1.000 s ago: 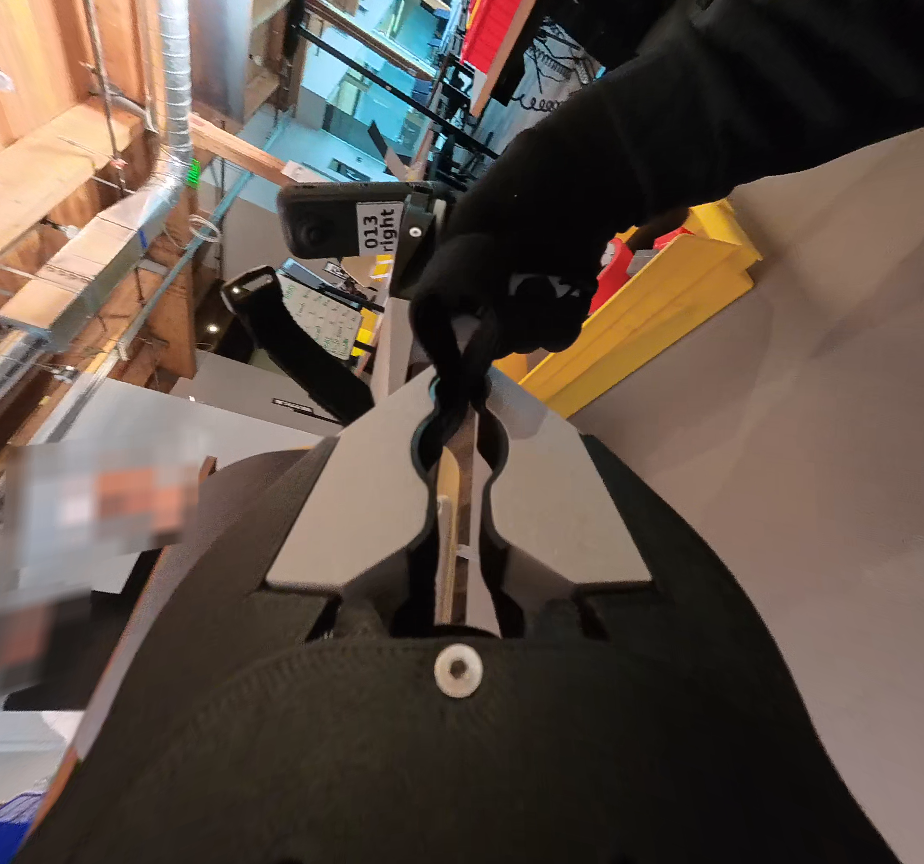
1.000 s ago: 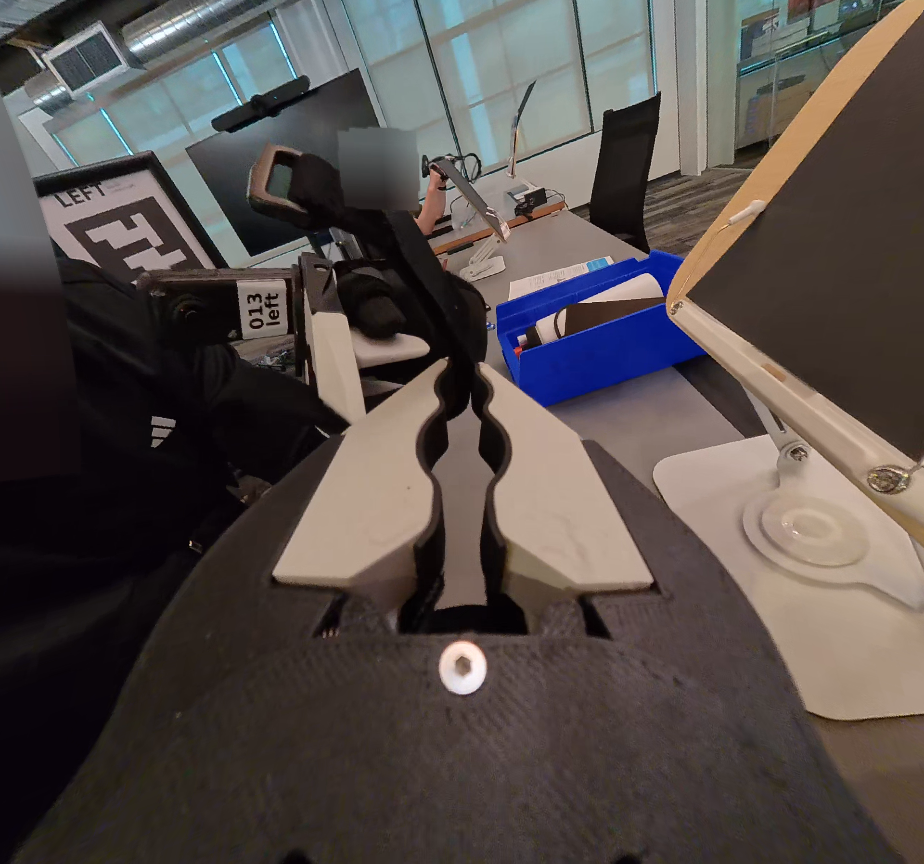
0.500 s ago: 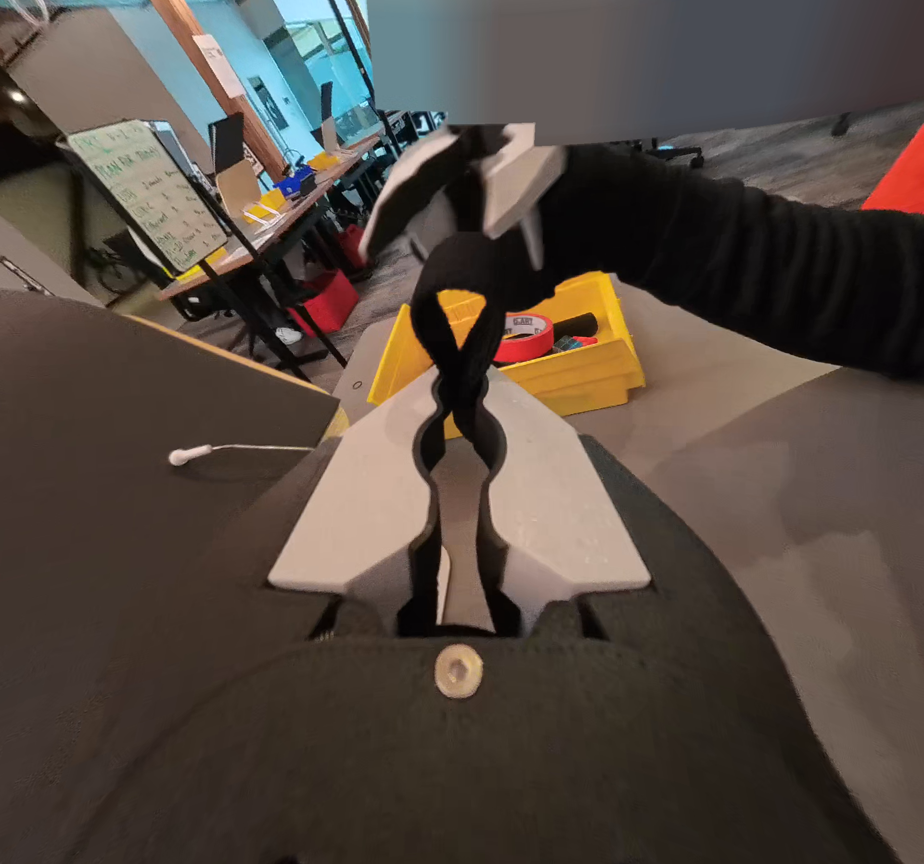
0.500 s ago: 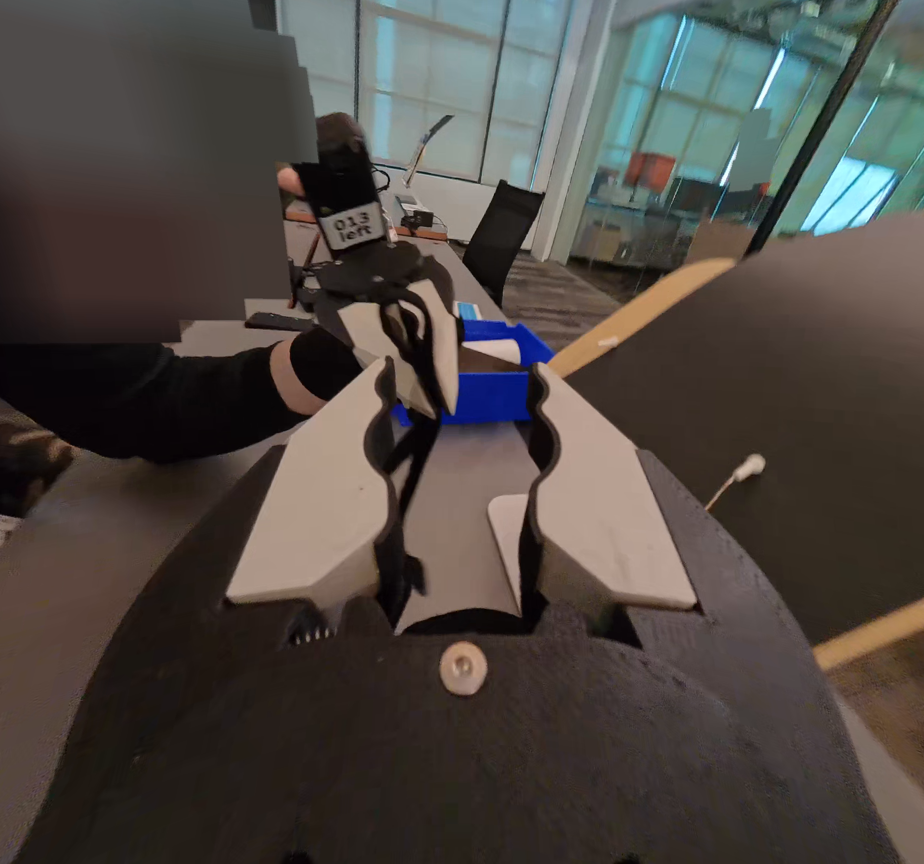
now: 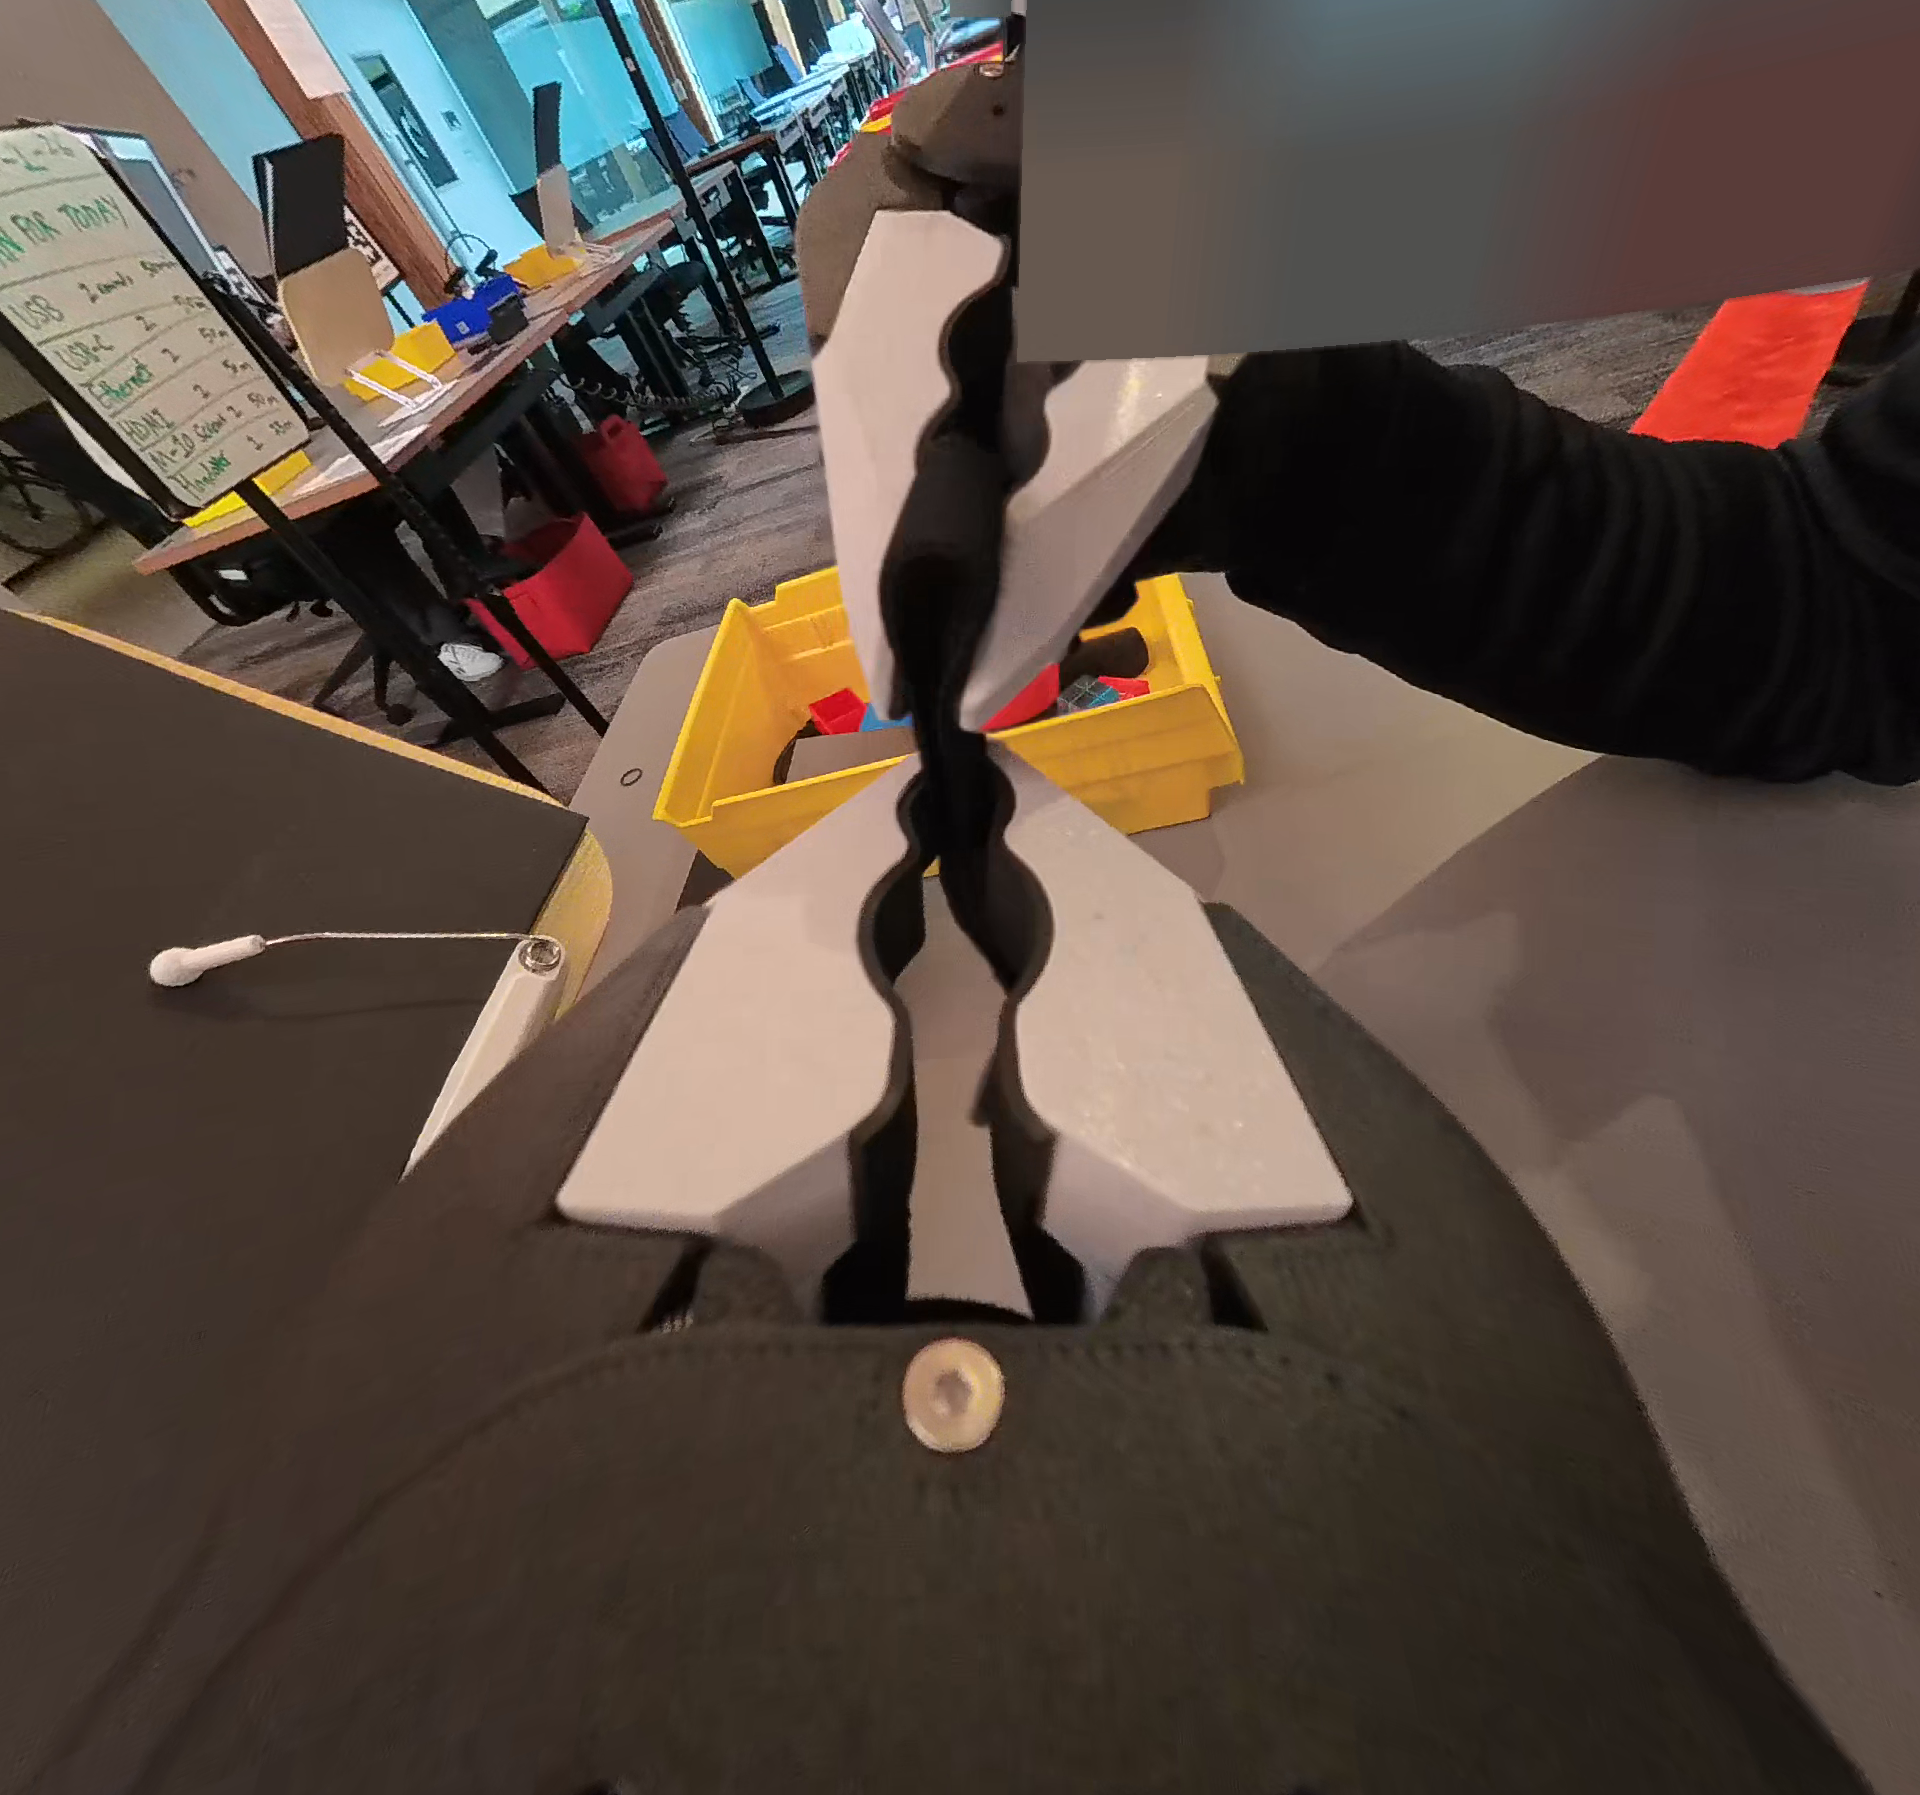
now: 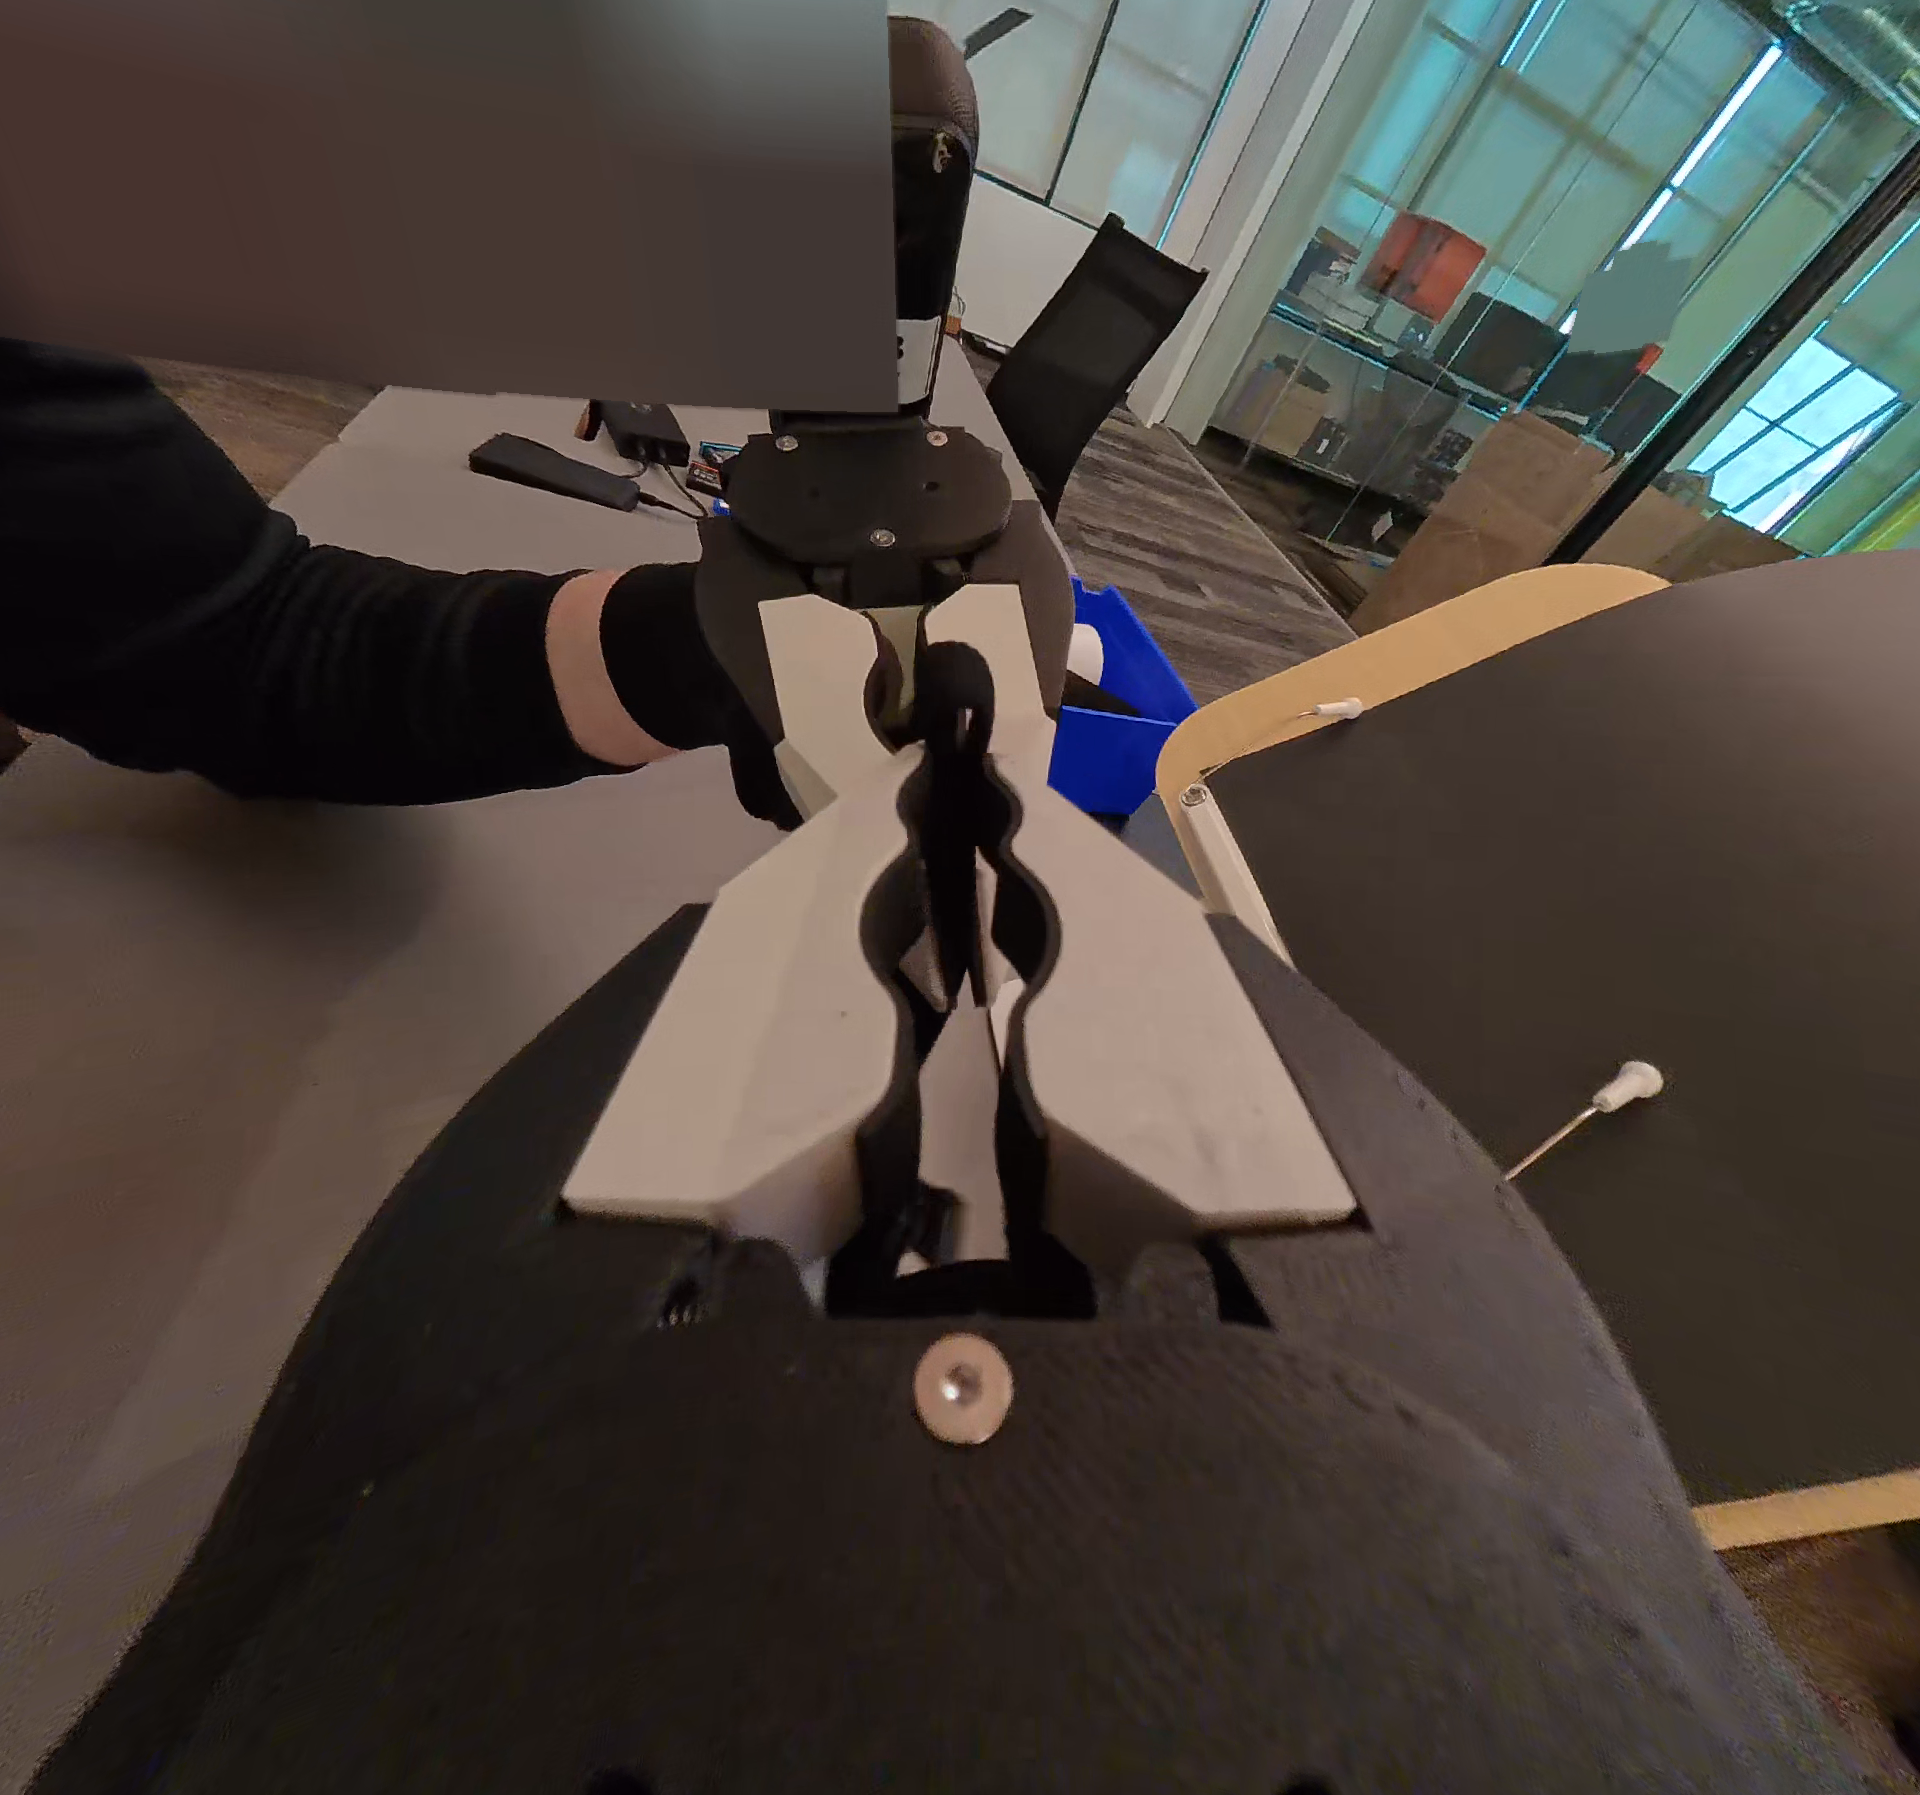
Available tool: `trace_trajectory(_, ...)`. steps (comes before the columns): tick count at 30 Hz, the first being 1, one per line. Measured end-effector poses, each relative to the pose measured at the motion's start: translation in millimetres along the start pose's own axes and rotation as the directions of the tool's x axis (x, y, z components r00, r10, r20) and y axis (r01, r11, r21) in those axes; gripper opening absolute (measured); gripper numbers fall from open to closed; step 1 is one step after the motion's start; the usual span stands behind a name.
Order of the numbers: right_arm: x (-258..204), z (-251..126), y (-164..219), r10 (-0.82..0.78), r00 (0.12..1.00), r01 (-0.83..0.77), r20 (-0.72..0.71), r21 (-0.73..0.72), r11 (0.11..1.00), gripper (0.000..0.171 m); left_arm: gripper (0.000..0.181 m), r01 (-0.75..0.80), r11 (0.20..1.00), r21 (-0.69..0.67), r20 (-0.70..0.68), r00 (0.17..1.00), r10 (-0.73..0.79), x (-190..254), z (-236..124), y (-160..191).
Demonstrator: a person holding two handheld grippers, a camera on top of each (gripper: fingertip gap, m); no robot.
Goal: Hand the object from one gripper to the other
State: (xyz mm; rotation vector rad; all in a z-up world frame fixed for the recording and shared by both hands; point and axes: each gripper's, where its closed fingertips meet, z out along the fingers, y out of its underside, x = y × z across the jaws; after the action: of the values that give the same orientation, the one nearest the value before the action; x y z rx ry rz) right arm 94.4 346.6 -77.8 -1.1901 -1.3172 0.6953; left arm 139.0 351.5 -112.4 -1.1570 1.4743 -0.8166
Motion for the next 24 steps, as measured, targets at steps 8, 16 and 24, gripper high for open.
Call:
trace_trajectory(8, 32.2, -20.9, -11.1, 0.009, 0.985, 0.003, -0.174, 0.072, 0.997, 0.001, 0.041, 0.092, 0.996, -0.017, 0.017, 0.996, -0.092, -12.1, -8.3, 4.7)
trace_trajectory(16, 31.3, -28.6, -22.4, -0.503, 0.783, 0.479, -0.365, -0.161, 0.863, 0.001, 0.046, 0.679, 0.730, 0.078, -0.517, 0.653, -0.553, 7.0, -31.4, -25.8)
trace_trajectory(24, -17.0, -0.5, -22.7, -0.675, 0.716, 0.651, -0.178, -0.181, 0.737, 0.001, 0.067, 0.879, 0.476, 0.027, -0.744, 0.336, -0.578, -0.6, -31.9, -33.6)
